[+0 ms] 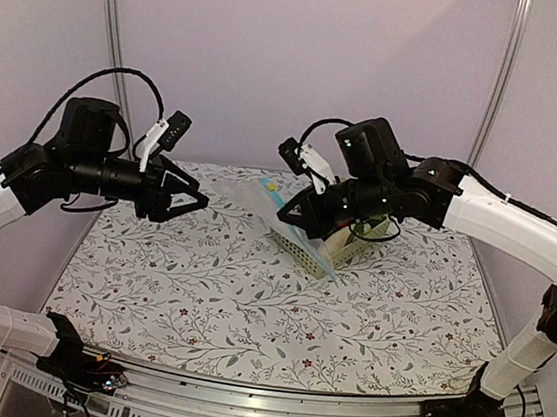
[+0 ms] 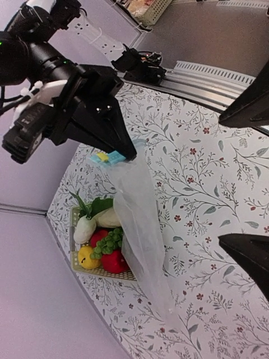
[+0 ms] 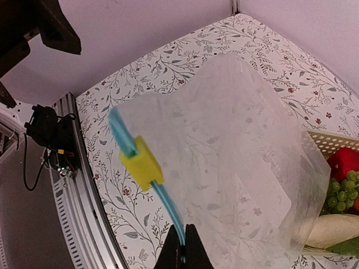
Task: Place the food in the zip-top bag and seal the zipper
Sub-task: Pass from the left arm to the right
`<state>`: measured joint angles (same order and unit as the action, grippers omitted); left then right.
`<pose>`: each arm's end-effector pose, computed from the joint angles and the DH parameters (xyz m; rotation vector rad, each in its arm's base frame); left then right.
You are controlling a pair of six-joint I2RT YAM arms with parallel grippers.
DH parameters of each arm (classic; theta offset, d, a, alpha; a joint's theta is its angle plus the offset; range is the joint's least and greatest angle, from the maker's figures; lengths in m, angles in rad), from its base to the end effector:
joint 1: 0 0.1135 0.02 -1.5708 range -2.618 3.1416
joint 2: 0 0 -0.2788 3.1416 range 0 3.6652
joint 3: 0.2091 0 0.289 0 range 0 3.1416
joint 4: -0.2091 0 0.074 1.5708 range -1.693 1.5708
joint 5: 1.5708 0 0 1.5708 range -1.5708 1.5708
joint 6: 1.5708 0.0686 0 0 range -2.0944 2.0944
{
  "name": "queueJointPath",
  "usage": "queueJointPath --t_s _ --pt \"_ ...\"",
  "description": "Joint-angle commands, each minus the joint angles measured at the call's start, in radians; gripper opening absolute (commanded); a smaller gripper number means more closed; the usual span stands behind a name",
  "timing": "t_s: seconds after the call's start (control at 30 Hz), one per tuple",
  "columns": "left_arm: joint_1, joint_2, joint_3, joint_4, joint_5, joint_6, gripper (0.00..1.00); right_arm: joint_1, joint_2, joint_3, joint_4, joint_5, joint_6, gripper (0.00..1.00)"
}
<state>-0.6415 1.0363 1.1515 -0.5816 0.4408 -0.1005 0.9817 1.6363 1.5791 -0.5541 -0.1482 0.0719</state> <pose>0.2016 -0.1871 0.3843 0.8374 1.9391 -0.9043 0.2361 0.3715 0.3540 -1.0786 2.0053 0.7412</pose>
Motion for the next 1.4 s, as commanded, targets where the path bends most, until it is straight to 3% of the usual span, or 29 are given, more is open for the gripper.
queueJointPath --t_s 0.0,0.3,0.63,0.87,1.1,1.37 --pt "-0.031 0.033 0.032 0.03 0.032 0.177 0.64 -0.028 -0.025 0.073 -0.164 -0.286 -0.016 0.0" --pt "-0.06 0.148 0.23 -0.045 0.03 0.277 0.67 -0.062 -0.09 0.203 -0.359 -0.37 -0.093 0.0" --pt "-0.06 0.169 0.336 -0.079 0.126 0.237 0.71 -0.078 -0.191 0.242 -0.388 -0.401 -0.102 0.0" --pt "-0.06 0.199 0.385 -0.157 0.142 0.237 0.76 -0.077 -0.139 0.184 -0.378 -0.476 -0.092 0.0" --pt "-0.079 0.267 0.358 -0.143 0.215 0.23 0.77 -0.077 -0.045 0.13 -0.345 -0.507 -0.077 0.0" --pt "-0.105 0.356 0.254 -0.044 0.299 0.217 0.64 -0.077 0.032 0.121 -0.331 -0.491 -0.078 0.0"
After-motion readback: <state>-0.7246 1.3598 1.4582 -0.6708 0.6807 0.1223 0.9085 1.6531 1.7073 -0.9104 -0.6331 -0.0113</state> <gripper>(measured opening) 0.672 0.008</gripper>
